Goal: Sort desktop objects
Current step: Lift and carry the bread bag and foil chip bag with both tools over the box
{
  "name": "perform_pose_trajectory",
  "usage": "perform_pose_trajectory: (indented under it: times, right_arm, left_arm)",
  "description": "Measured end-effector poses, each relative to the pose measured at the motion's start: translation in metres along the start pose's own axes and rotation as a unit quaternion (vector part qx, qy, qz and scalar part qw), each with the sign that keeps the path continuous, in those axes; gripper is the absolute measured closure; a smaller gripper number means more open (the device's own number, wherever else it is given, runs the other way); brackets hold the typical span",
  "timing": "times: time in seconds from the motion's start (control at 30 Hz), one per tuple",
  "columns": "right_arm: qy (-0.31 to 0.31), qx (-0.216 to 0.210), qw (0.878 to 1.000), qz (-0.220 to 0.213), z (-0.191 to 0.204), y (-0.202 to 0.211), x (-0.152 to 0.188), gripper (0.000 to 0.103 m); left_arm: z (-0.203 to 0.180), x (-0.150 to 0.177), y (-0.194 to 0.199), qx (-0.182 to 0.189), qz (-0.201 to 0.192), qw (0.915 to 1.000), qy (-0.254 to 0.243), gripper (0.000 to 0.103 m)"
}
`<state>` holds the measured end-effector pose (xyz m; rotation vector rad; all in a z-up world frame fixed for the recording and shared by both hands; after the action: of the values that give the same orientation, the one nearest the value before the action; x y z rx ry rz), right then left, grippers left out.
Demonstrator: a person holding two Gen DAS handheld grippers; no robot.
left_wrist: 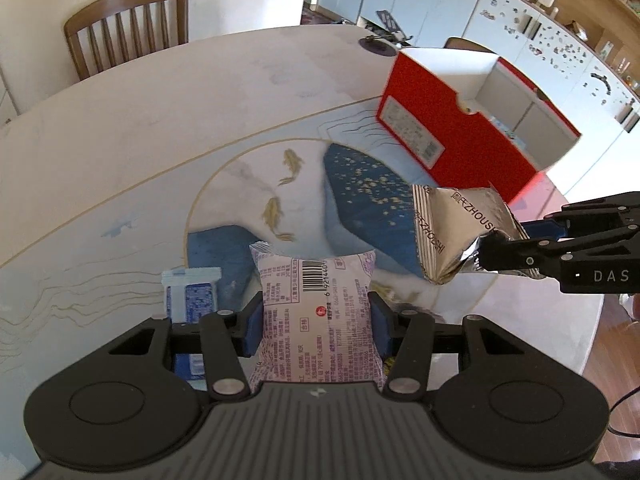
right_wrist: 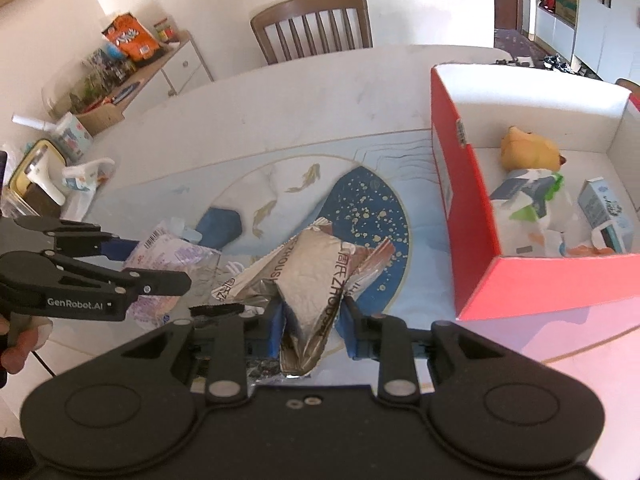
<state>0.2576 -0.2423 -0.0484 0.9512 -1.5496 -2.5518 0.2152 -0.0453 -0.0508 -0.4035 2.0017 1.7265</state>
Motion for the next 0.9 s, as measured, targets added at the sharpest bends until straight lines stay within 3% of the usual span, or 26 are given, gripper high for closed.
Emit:
perform_pose_trajectory:
  times: [0.9]
  right_arm:
    - [-0.039,-0.007,0.997,-0.072,-0.029,0.09,0.015,0.075]
  left_arm:
    - [-0.088,-0.035,0.041,0.04,-0.018,0.9964,-0.073,0.052]
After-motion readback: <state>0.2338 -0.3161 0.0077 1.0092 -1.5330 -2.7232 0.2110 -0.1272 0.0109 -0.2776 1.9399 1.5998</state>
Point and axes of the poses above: each gripper's, at about its wrist camera, not at the fingertips, and y roughly against the way its jaws point, z to its left, x to its underside, the point moved 1 cm from there along -y, roughly the way its jaws point, and after that the axes turned 7 degrees about -y, right-handed, at the moved point
